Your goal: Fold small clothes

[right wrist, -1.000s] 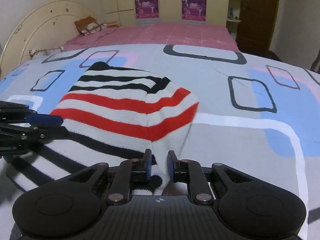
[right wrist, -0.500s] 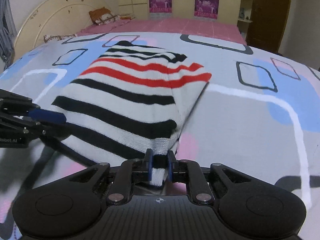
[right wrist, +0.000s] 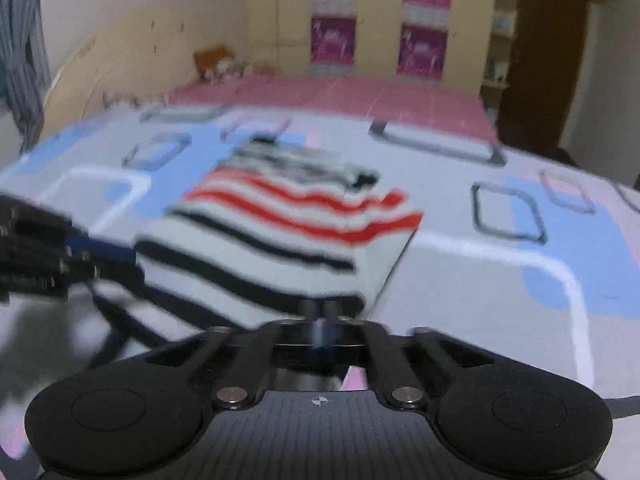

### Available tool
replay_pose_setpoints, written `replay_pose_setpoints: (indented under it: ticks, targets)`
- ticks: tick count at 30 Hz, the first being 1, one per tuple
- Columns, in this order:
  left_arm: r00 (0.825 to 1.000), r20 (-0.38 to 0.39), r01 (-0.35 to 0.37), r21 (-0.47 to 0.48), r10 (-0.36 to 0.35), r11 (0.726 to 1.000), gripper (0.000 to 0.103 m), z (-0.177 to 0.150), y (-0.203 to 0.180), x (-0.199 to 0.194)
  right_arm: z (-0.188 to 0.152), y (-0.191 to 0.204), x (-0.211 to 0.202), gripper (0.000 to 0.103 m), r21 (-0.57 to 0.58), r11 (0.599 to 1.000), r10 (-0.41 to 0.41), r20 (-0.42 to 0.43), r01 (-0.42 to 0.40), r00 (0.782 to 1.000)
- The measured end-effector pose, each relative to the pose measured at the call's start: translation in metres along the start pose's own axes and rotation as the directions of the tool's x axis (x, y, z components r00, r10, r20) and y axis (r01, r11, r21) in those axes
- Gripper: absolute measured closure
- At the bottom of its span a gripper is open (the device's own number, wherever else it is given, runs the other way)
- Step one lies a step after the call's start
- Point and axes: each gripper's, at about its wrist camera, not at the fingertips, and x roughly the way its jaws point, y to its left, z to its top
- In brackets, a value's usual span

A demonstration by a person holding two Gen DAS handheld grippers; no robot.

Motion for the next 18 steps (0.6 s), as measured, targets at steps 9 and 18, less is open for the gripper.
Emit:
replay_pose_setpoints:
  ticks: [9, 18]
  targets:
    - [0.999, -0.029, -0.021, -0.037, 0.020, 0.999, 0.082, -0.010, 0.005, 0.013, -0.020, -0.005, 0.021, 0.103, 0.013, 1.000, 0.013, -0.047, -0.012, 0.999]
    - [0.987, 0.032, -0.156, -0.088, 0.160, 0.984, 0.009, 0.013, 0.009, -0.002, 0.004, -0.061, -0.006, 0.020, 0.261, 0.965, -0.009, 0.110, -0.020, 0.994]
